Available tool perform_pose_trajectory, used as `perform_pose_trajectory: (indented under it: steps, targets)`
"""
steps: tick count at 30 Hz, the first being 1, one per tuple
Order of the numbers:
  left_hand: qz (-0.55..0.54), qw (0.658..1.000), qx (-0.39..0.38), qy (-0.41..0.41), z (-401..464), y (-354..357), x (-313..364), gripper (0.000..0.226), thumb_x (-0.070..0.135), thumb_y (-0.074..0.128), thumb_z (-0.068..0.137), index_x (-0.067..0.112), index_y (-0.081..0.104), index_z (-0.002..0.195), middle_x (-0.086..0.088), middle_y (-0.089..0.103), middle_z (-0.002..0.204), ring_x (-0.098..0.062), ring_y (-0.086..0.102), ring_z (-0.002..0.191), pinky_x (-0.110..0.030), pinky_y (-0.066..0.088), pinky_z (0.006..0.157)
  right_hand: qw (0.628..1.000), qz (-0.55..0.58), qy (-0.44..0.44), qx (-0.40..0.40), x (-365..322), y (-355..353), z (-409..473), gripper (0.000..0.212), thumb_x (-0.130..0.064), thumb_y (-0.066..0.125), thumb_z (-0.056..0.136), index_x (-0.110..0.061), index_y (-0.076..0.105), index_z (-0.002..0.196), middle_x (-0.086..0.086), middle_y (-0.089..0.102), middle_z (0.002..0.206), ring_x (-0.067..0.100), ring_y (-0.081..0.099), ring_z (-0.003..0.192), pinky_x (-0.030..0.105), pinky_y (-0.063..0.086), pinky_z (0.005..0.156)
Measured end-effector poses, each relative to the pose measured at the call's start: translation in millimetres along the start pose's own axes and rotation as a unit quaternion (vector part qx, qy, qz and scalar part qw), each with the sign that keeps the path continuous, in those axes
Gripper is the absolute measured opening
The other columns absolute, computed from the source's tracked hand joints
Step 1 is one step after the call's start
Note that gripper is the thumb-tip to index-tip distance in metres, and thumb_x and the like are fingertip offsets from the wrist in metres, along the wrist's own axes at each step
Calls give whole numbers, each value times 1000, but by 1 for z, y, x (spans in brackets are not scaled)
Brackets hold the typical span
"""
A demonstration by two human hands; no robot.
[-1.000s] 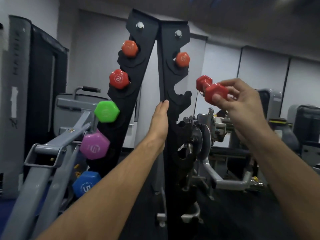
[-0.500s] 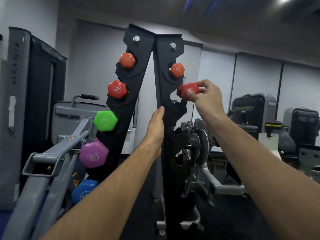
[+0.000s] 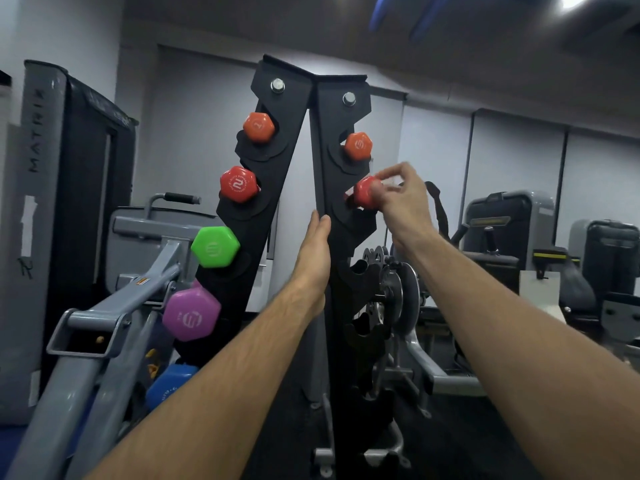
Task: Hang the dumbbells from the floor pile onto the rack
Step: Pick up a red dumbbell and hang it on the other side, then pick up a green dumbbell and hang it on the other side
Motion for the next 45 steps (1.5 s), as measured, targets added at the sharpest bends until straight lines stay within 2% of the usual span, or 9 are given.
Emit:
perform_pose_trajectory:
  steps: [8,13,20,23,26,30,35,40,45]
  targets:
    - [11,1000,-15,5,-3,10,5,59,57,34,106,44,21,163,8,34,167,-18,33,153,-55,24,125,980,-171,-99,2,-11,14,3,13,-16,55,105,-18,68,106,3,75,101,15,70,96,31,57,87]
    - [4,1000,-9,-4,-7,7,6,57,53,33,109,38,25,163,8,37,166,-18,37,151,-52,25,126,964,-231,-121,-44,-5,9,0,40,-33,49,109,-23,57,71,-6,56,70,9,51,67,30,41,67]
    - [10,1000,-23,-3,-1,5,15,55,54,32,110,34,35,160,17,44,158,-6,42,137,-38,33,117,973,-92,-30,-208,18,4,-3,32,-18,78,92,-11,67,121,11,74,108,14,71,92,19,56,77]
    - [37,999,-11,-18,-6,0,17,38,56,29,110,42,63,122,31,75,101,6,68,93,-32,50,85,975,-97,-40,-196,18,5,-3,31,-17,77,92,-9,68,120,13,73,106,14,70,88,18,55,75]
    - [52,998,-6,-17,-14,-4,18,37,56,27,110,44,59,95,36,66,64,14,63,60,-29,44,68,972,-113,-33,-203,23,3,-1,33,-24,77,93,-13,67,122,11,73,111,16,71,96,23,55,82]
    - [39,999,3,-4,-24,-6,15,29,52,30,111,46,58,107,32,60,84,13,55,71,-27,46,77,968,-146,-37,-200,26,3,-6,46,-36,75,94,-20,61,135,3,70,123,16,68,112,29,54,95]
    - [40,999,-4,18,-45,-18,-7,56,50,37,110,24,34,160,14,46,155,-7,39,145,-42,24,127,974,-181,-70,-119,26,-8,-41,77,-49,71,93,-23,37,157,-1,46,158,14,48,139,35,39,115]
    - [63,998,7,-14,-81,-47,-65,44,51,41,108,33,48,147,14,54,145,-9,50,136,-43,33,122,969,-211,-122,-44,51,-24,-118,62,-47,64,98,-26,43,153,-11,45,154,-2,38,137,20,31,112]
    - [94,994,8,-63,-123,-72,-147,36,55,46,105,40,53,137,22,59,134,-7,54,134,-45,36,121,964,-220,-125,-77,117,-30,-201,57,-37,66,98,-17,49,148,-3,49,153,8,41,144,31,34,121]
Point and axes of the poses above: each hand's wrist, its own z-axis towards the middle knuckle, its own y-axis out of the palm, x = y × z, the point moved 6 cm from there along z, towards the middle knuckle
